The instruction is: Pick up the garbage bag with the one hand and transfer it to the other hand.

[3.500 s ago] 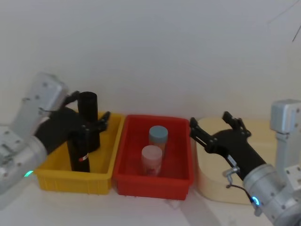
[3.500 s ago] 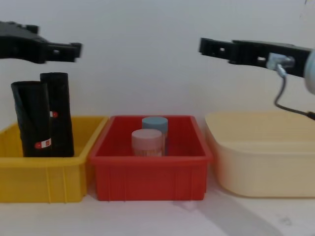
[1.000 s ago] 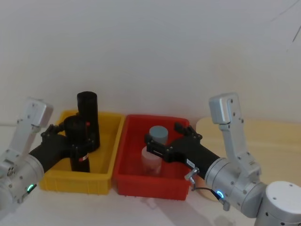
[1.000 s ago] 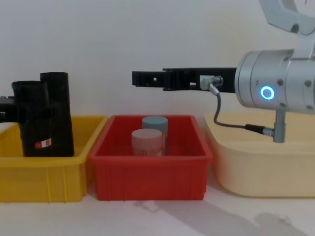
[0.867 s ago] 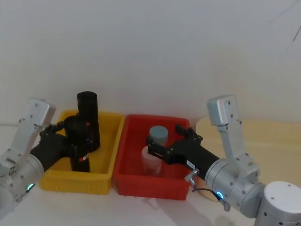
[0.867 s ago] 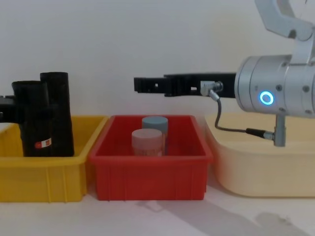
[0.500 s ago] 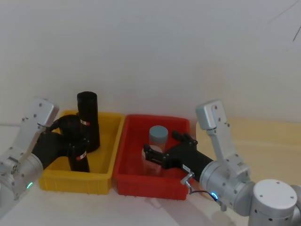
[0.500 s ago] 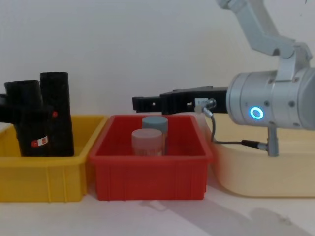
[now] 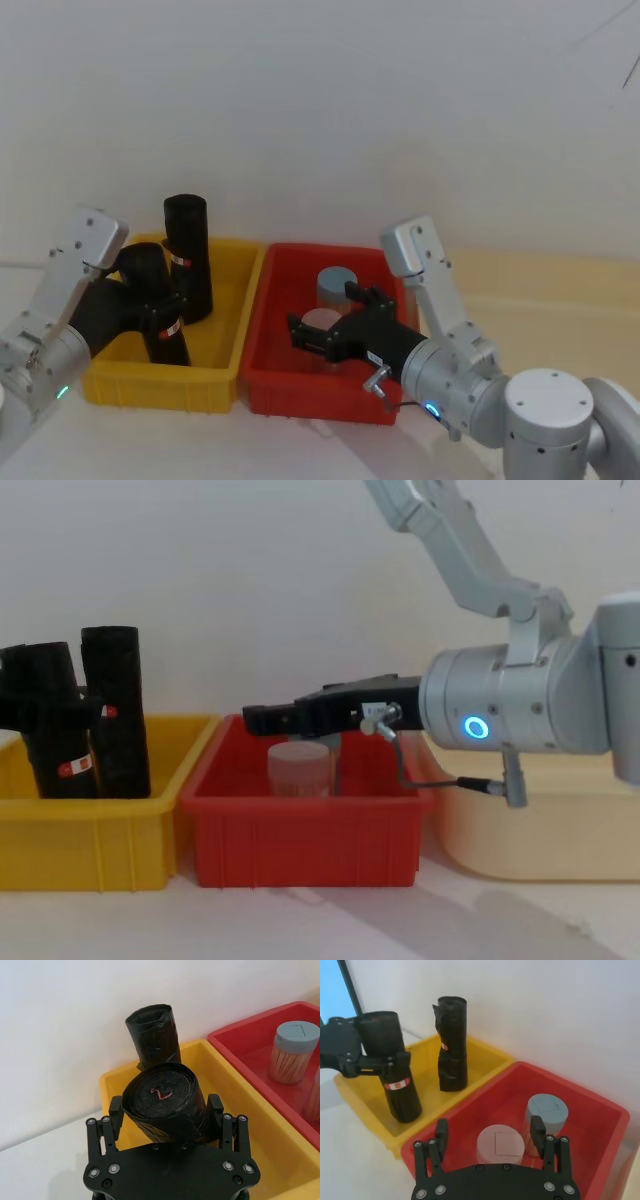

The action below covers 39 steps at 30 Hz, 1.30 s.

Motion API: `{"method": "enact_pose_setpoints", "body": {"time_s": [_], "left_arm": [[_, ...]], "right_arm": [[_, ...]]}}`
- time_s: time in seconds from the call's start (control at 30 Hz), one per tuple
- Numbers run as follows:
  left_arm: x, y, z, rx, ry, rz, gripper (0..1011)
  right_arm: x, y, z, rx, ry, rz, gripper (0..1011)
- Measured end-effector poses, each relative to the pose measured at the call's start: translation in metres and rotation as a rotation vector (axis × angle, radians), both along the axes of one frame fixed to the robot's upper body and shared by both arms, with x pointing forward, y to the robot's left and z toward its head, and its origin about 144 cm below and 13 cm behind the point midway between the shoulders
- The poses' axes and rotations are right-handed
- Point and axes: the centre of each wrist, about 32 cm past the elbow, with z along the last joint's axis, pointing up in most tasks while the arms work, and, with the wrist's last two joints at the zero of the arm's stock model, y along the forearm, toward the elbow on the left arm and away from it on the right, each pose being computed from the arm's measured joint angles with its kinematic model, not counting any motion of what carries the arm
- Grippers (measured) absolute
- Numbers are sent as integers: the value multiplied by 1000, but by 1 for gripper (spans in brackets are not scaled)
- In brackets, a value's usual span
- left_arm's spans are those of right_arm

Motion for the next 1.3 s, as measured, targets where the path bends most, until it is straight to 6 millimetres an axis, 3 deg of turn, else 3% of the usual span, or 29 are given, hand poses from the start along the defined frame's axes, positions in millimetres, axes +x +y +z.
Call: {"method": "enact_pose_setpoints", "body": {"time_s": [0.5, 1.3], "left_arm": [[0, -1, 1, 13, -2, 8, 1001], [0, -1, 1, 17, -2, 11, 1001]], "right_arm": [[21, 2, -10, -84, -10, -31, 1000], [28, -2, -15, -131, 62, -19, 1001]]}}
